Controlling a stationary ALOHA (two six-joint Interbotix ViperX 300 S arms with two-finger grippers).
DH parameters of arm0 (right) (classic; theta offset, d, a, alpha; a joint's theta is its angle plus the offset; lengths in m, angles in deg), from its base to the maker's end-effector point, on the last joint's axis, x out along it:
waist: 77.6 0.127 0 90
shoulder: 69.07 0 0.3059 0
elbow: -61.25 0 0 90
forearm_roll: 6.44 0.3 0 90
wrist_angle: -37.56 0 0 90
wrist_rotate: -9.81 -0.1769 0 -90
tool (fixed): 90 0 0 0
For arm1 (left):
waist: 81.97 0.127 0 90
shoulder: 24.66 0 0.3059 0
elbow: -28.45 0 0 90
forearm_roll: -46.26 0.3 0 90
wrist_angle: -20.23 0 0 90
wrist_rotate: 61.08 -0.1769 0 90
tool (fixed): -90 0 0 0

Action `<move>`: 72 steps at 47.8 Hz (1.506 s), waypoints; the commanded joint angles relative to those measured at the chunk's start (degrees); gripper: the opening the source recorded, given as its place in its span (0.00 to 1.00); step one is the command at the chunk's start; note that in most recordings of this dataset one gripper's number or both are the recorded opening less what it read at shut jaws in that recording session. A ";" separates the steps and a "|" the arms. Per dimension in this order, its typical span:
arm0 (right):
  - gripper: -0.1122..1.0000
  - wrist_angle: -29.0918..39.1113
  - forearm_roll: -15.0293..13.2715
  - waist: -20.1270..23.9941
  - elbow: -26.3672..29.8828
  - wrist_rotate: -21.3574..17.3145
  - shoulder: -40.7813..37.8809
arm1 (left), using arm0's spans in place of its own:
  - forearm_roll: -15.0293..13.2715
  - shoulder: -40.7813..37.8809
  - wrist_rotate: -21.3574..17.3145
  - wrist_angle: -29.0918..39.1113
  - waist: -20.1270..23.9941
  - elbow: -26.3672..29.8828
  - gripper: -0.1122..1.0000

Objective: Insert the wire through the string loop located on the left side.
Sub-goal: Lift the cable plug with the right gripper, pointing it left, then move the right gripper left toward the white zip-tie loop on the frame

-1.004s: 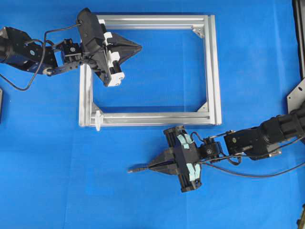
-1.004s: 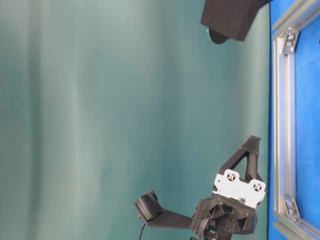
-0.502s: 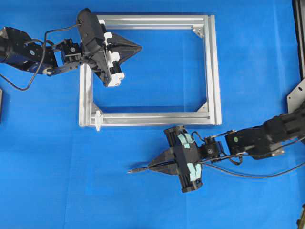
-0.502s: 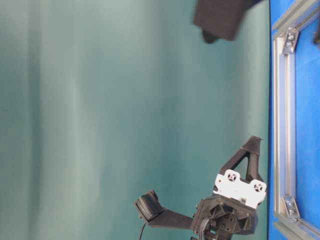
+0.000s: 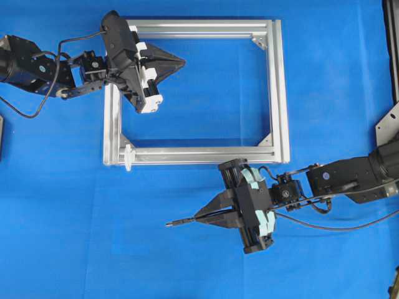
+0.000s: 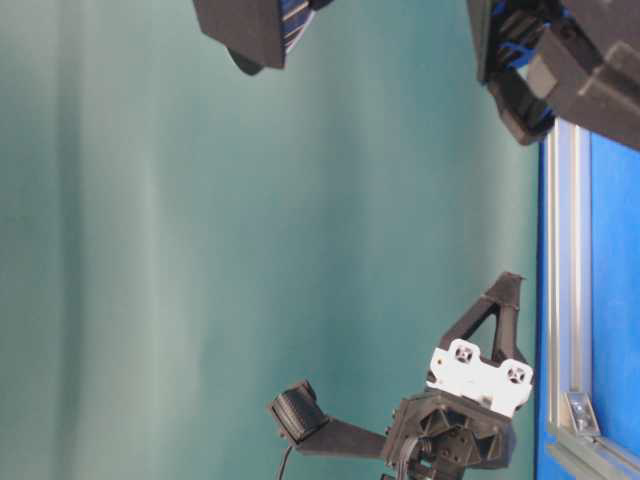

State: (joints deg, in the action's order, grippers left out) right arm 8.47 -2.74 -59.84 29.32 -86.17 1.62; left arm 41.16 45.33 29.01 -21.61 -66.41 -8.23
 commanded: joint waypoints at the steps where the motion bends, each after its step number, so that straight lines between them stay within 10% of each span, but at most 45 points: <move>1: 0.10 -0.09 -0.09 0.18 0.35 0.09 1.58 | 0.18 2.20 0.09 -0.26 0.09 0.44 0.10; 52: 0.10 -0.26 -0.09 -0.18 0.26 0.09 1.67 | 0.09 2.11 0.18 -0.26 0.09 0.62 0.10; 72: 0.10 0.00 -0.09 -7.21 0.18 0.26 1.76 | 0.18 2.20 0.18 -0.26 0.09 0.53 0.10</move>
State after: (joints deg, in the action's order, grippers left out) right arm 8.73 -2.83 -65.47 29.23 -85.90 1.62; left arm 41.07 45.33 29.09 -21.52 -66.41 -8.23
